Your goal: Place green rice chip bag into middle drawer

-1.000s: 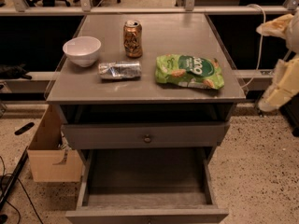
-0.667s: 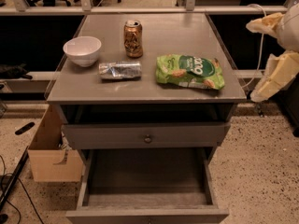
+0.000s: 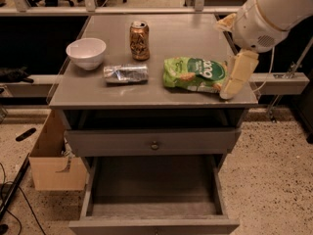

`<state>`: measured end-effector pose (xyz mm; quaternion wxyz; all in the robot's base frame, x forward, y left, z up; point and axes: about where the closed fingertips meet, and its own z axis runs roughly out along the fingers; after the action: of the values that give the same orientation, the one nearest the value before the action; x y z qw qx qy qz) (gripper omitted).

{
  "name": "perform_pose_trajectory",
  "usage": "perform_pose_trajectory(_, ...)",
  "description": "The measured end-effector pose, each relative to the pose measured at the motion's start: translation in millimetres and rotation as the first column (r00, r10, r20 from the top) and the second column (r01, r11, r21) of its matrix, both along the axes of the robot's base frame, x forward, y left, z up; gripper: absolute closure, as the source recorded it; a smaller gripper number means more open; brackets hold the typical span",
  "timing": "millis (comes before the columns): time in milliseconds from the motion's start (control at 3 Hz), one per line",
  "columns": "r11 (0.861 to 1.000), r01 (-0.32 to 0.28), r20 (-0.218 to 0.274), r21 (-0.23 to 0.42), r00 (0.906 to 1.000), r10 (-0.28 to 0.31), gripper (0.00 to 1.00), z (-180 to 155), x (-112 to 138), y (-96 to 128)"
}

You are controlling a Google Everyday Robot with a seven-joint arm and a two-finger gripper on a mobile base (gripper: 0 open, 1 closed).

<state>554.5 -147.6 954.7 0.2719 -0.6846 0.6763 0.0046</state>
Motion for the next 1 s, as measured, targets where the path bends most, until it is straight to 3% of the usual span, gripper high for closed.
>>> perform_pose_trajectory(333,0.994,0.018,-0.001,-0.108,0.9998,-0.018,0.00,-11.4,27.7,8.2)
perform_pose_trajectory(1000,0.992,0.001,0.011,-0.125,0.9999,0.000,0.00,-13.1,25.9,10.5)
